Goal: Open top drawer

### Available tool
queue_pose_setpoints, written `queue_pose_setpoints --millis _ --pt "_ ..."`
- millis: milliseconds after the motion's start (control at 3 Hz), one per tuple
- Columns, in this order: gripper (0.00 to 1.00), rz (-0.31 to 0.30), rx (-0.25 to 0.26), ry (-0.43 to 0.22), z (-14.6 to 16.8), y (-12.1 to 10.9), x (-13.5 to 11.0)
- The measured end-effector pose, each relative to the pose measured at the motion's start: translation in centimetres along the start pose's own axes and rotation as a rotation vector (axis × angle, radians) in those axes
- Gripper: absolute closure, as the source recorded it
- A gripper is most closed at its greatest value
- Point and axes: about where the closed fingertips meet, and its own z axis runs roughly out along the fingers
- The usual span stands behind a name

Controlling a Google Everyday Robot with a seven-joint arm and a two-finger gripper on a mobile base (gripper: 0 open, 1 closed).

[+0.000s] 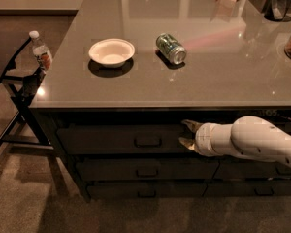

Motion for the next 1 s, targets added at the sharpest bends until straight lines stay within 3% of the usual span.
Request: queue_pose_setpoints --millis 1000 --pt "0.13 0.0 0.0 0.0 -0.19 -0.26 -0.15"
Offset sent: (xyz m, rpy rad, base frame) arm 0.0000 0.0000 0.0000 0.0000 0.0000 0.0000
